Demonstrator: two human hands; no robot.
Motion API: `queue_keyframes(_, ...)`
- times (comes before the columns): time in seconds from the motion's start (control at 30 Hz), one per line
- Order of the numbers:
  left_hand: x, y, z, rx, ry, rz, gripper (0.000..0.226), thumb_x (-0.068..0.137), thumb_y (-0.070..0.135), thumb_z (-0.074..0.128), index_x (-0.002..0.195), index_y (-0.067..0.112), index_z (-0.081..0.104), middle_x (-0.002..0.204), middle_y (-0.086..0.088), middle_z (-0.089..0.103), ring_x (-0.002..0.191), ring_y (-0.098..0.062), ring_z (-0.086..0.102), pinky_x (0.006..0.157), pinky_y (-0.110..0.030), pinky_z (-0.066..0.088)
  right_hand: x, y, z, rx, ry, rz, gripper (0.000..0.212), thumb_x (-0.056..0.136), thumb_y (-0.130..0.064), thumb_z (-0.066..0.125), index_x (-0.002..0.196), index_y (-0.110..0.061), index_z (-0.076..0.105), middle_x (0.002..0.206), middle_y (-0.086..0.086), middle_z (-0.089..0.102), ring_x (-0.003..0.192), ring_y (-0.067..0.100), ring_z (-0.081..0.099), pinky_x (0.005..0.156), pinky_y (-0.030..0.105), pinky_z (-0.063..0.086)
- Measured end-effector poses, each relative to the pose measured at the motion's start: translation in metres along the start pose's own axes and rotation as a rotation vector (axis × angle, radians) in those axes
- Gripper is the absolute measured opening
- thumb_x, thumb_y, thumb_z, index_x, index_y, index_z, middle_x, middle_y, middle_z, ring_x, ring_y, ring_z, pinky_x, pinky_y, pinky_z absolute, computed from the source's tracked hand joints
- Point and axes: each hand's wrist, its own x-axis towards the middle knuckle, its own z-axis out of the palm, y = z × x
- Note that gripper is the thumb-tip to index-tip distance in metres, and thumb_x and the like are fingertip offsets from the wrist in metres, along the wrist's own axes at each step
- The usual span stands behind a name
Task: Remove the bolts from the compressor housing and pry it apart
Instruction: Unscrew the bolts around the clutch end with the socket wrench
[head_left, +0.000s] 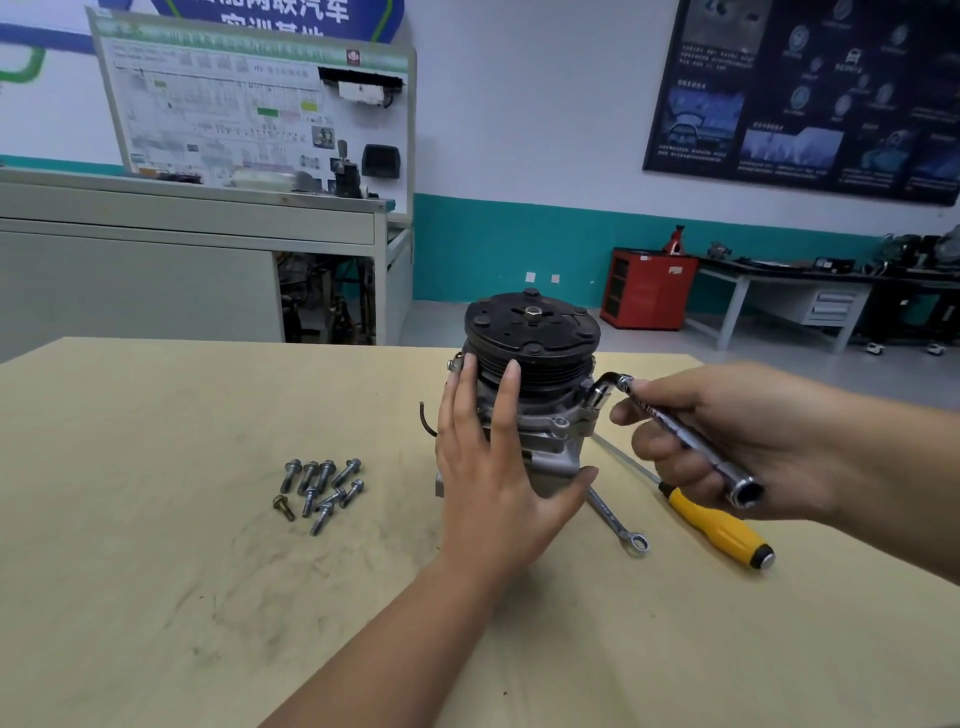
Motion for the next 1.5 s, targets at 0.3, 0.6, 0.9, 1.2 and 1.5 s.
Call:
queue_keyframes(0.3,0.001,0.000,-0.001,-0.006,-0.010,-0.002,0.092,0.073,0.063,0.059,0.146,0.023,0.019,0.155,-0.015,0.016,0.143,-0.036,0.018,0.118,-0.033,0.006,0.000,0.001,0.003,-0.361,0.044,-0.026,0.034,0.103,-0.032,0.032,0.085,-0.006,0.045,0.038,0.008,0.046,0.025,0.019,0.044,0.029,0.016,0.034)
queue_keyframes(0.6,0.001,0.001,-0.001,-0.021,-0.001,-0.004,0.093,0.071,0.062,0.061,0.146,0.025,0.017,0.155,-0.011,0.014,0.144,-0.035,0.017,0.117,-0.033,0.008,0.003,0.002,0.013,-0.320,0.072,-0.072,0.034,0.103,-0.032,0.032,0.079,-0.011,0.040,0.038,0.008,0.047,0.023,0.016,0.041,0.029,0.013,0.030)
queue_keyframes(0.9,0.002,0.002,-0.003,0.003,-0.022,-0.001,0.093,0.074,0.063,0.060,0.146,0.024,0.016,0.156,-0.011,0.012,0.144,-0.035,0.016,0.118,-0.028,0.001,0.007,0.005,0.002,-0.488,0.063,-0.045,0.036,0.101,-0.042,0.034,0.079,-0.014,0.040,0.041,0.001,0.037,0.024,0.012,0.027,0.031,0.012,0.024)
queue_keyframes(1.2,0.001,0.001,-0.002,0.018,-0.016,-0.001,0.094,0.072,0.060,0.062,0.146,0.023,0.017,0.155,-0.012,0.014,0.143,-0.035,0.016,0.118,-0.028,0.000,0.005,0.002,-0.007,-0.059,-0.006,0.018,0.039,0.102,-0.035,0.034,0.070,-0.015,0.039,0.043,-0.001,0.032,0.024,0.006,0.022,0.024,0.012,0.020)
queue_keyframes(1.5,0.001,0.001,-0.001,-0.001,0.007,0.010,0.104,0.067,0.051,0.079,0.146,0.027,0.016,0.155,-0.006,0.011,0.144,-0.032,0.014,0.116,-0.033,0.006,0.009,0.014,0.013,0.457,-0.112,-0.024,0.031,0.093,-0.018,0.026,0.064,-0.016,0.036,0.041,-0.004,0.025,0.021,0.006,0.021,0.026,0.008,0.020)
